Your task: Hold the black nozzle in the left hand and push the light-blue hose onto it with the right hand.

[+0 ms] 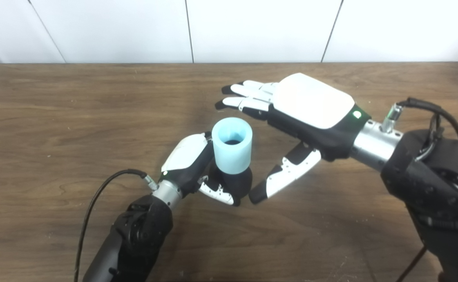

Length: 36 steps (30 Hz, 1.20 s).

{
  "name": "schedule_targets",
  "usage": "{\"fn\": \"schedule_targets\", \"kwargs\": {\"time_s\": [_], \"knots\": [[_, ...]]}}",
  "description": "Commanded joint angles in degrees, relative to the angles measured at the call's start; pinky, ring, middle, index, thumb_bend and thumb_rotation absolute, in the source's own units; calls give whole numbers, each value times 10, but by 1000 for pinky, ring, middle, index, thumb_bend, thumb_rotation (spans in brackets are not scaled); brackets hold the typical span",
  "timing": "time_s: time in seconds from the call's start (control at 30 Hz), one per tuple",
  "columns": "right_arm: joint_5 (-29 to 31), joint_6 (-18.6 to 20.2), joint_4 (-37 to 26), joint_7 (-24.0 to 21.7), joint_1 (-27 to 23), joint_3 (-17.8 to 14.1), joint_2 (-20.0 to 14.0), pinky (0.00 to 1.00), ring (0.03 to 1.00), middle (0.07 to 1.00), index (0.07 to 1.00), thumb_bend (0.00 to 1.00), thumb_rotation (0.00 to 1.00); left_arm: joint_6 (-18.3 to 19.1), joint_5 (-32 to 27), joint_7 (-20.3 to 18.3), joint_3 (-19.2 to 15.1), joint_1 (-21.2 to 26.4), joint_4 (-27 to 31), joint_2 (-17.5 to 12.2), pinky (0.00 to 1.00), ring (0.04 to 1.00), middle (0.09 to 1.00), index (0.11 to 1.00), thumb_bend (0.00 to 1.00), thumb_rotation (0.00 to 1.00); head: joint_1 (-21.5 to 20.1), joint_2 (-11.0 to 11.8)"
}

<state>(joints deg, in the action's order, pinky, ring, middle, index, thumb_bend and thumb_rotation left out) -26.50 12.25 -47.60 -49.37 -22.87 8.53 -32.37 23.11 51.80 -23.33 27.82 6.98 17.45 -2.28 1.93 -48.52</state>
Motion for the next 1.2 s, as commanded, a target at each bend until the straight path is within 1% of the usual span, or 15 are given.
{"fn": "schedule_targets", "kwargs": {"time_s": [0.0, 0.07, 0.23, 0.43, 0.63, 0.9, 0.93, 0.97, 1.17], "knots": [[10, -24, -7, 27, -2, -14, -14, 939, 999, 1000, 957, 731, 891, 36, -11, -56, 12, -32, -50, -17, 1000, 710, 549, 446, 514, 0, 0, 0], [11, -25, -10, 27, 7, -16, -16, 988, 1000, 1000, 972, 719, 926, 36, -13, -54, 12, -32, -51, -17, 1000, 711, 548, 447, 514, 0, 0, 0], [12, -7, -27, 18, 32, -17, -23, 1000, 1000, 1000, 995, 714, 994, 37, -11, -55, 10, -32, -51, -15, 1000, 715, 547, 447, 514, 0, -3, -1], [18, 1, -38, 19, 44, -20, -24, 1000, 1000, 1000, 1000, 684, 1000, 37, -9, -54, 12, -35, -50, -13, 1000, 717, 544, 448, 515, 0, -1, -1], [10, -12, -42, 25, 57, -12, -16, 1000, 1000, 1000, 1000, 677, 1000, 37, -9, -56, 8, -36, -50, -11, 1000, 713, 545, 448, 514, 0, -1, -2], [-3, -26, -44, 26, 51, 0, -4, 1000, 1000, 1000, 1000, 679, 1000, 37, -5, -55, 9, -37, -56, -11, 1000, 712, 548, 446, 514, 0, -4, -4], [-4, -29, -43, 27, 50, 1, -2, 1000, 1000, 1000, 1000, 678, 1000, 37, -3, -56, 9, -37, -54, -11, 1000, 713, 517, 469, 519, 0, -4, -4], [-5, -31, -42, 28, 49, 2, -1, 1000, 1000, 1000, 1000, 676, 1000, 37, -2, -57, 9, -38, -53, -11, 1000, 715, 506, 476, 521, 0, -4, -4], [-16, -53, -30, 36, 46, 8, 7, 1000, 1000, 1000, 1000, 672, 1000, 37, 0, -60, 13, -38, -45, -15, 1000, 719, 496, 480, 523, 0, -5, -3]]}}
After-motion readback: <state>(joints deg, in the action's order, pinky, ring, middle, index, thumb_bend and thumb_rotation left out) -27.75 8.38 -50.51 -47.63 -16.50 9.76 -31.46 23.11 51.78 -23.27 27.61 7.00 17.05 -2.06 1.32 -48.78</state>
